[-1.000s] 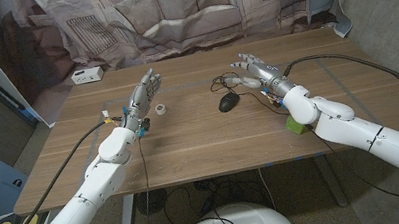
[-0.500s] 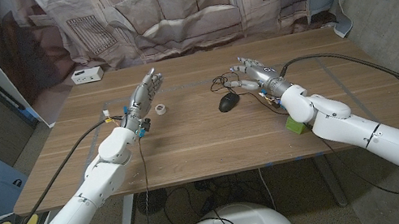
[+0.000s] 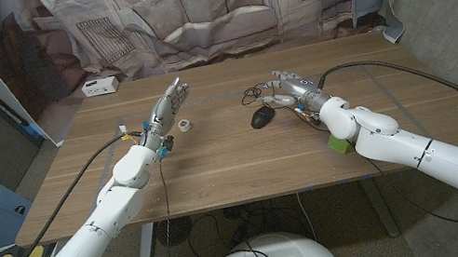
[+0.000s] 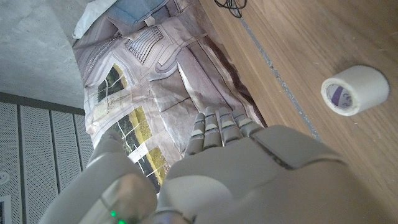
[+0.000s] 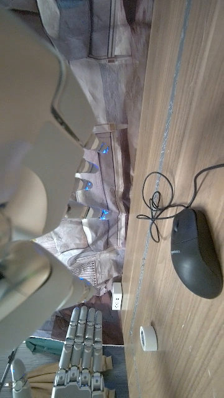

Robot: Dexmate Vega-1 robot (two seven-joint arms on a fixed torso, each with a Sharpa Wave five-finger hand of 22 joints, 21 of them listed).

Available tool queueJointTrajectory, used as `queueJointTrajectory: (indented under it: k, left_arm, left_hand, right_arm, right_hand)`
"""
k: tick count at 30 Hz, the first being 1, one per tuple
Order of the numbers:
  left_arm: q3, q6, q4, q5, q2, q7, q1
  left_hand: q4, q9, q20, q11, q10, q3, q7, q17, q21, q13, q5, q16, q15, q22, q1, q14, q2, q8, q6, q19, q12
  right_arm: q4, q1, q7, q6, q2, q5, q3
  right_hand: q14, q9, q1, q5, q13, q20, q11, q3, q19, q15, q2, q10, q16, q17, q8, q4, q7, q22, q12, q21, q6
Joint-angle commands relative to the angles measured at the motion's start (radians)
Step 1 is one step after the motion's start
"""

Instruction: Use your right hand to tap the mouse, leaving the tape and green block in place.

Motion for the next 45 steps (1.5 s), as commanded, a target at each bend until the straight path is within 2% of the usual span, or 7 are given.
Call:
queueJointTrajectory:
  k: [1, 7, 14, 23, 29, 39, 45]
  left_arm:
    - [-0.002, -0.004, -0.018, 0.009, 0.01, 0.006, 0.016]
    - [-0.012, -0.015, -0.03, 0.011, 0.013, 0.02, 0.032]
    - [-0.01, -0.026, -0.024, 0.009, 0.01, 0.011, 0.034]
    - [-0.01, -0.03, -0.026, 0.011, 0.01, 0.012, 0.038]
    - [-0.011, -0.024, -0.033, 0.009, 0.01, 0.016, 0.043]
    - [-0.015, -0.018, -0.045, 0.008, 0.008, 0.033, 0.056]
    - [-0.019, -0.023, -0.047, 0.005, 0.003, 0.042, 0.062]
  left_hand:
    - [-0.002, 0.002, 0.005, -0.002, -0.002, -0.003, -0.003, 0.006, 0.002, 0.002, 0.001, 0.0, 0.001, 0.005, 0.003, -0.004, -0.011, 0.003, -0.002, -0.004, 0.0]
    - [-0.003, 0.002, 0.007, -0.001, -0.001, -0.003, -0.005, 0.006, 0.001, 0.002, 0.002, 0.001, 0.0, 0.005, 0.003, -0.004, -0.011, 0.004, -0.001, -0.006, 0.0]
    - [-0.005, 0.002, 0.007, -0.004, -0.002, -0.002, -0.007, 0.006, 0.002, 0.002, 0.003, 0.001, 0.001, 0.005, 0.004, -0.005, -0.01, 0.005, 0.001, -0.007, 0.0]
    - [-0.006, 0.002, 0.008, -0.004, -0.002, -0.002, -0.008, 0.006, 0.002, 0.002, 0.003, 0.001, -0.001, 0.005, 0.006, -0.005, -0.009, 0.006, 0.003, -0.007, 0.0]
    - [-0.008, 0.002, 0.008, -0.007, 0.001, -0.001, -0.007, 0.005, 0.003, 0.002, 0.004, 0.002, -0.002, 0.005, 0.008, -0.004, -0.006, 0.008, 0.008, -0.006, 0.002]
    - [-0.011, 0.002, 0.008, -0.009, 0.004, 0.001, -0.009, 0.005, 0.005, 0.002, 0.004, 0.003, -0.002, 0.005, 0.011, -0.001, -0.003, 0.009, 0.012, -0.005, 0.003]
    - [-0.012, 0.002, 0.008, -0.012, 0.01, 0.004, -0.01, 0.005, 0.007, 0.002, 0.005, 0.006, -0.006, 0.005, 0.013, 0.006, 0.002, 0.012, 0.02, 0.001, 0.006]
  right_arm:
    - [-0.004, 0.028, 0.059, -0.048, 0.002, -0.03, -0.035]
    - [0.005, 0.031, 0.05, -0.054, 0.009, -0.04, -0.043]
    - [0.008, 0.044, 0.06, -0.083, 0.012, -0.076, -0.063]
    - [0.013, 0.062, 0.095, -0.094, 0.017, -0.089, -0.08]
    - [0.017, 0.079, 0.121, -0.121, 0.017, -0.135, -0.107]
    - [0.039, 0.093, 0.148, -0.107, 0.033, -0.102, -0.107]
    - [0.05, 0.098, 0.147, -0.092, 0.037, -0.092, -0.11]
  right_hand:
    - [-0.217, 0.003, -0.006, -0.002, 0.003, 0.002, -0.004, 0.0, -0.143, -0.009, 0.001, -0.078, 0.007, 0.001, 0.009, 0.003, -0.001, 0.003, 0.004, 0.0, 0.011]
    - [-0.232, 0.003, -0.009, -0.001, 0.003, 0.002, -0.007, 0.0, -0.16, -0.011, 0.002, -0.09, 0.004, 0.001, 0.008, 0.003, -0.002, 0.003, 0.003, 0.0, 0.01]
    - [-0.228, 0.004, -0.011, 0.001, 0.003, 0.0, -0.009, 0.001, -0.17, -0.012, 0.007, -0.083, 0.012, 0.0, 0.025, 0.003, -0.007, 0.003, 0.012, 0.007, 0.064]
    - [-0.23, 0.005, -0.012, 0.001, 0.003, -0.002, -0.012, 0.002, -0.18, -0.014, 0.008, -0.085, 0.013, 0.0, 0.02, 0.002, -0.009, 0.003, 0.013, 0.007, 0.057]
    - [-0.231, 0.005, -0.009, 0.002, 0.003, -0.004, -0.017, 0.006, -0.193, -0.016, 0.016, -0.082, 0.015, -0.001, 0.024, 0.001, -0.018, 0.003, 0.016, 0.007, 0.074]
    - [-0.231, 0.005, -0.005, 0.003, 0.003, -0.003, -0.016, 0.01, -0.194, -0.014, 0.022, -0.084, 0.017, -0.002, 0.02, -0.001, -0.02, 0.003, 0.017, 0.01, 0.068]
    - [-0.227, 0.005, 0.003, 0.003, 0.003, -0.006, -0.026, 0.018, -0.195, -0.017, 0.032, -0.077, 0.021, -0.003, 0.032, -0.005, -0.032, 0.002, 0.021, 0.015, 0.111]
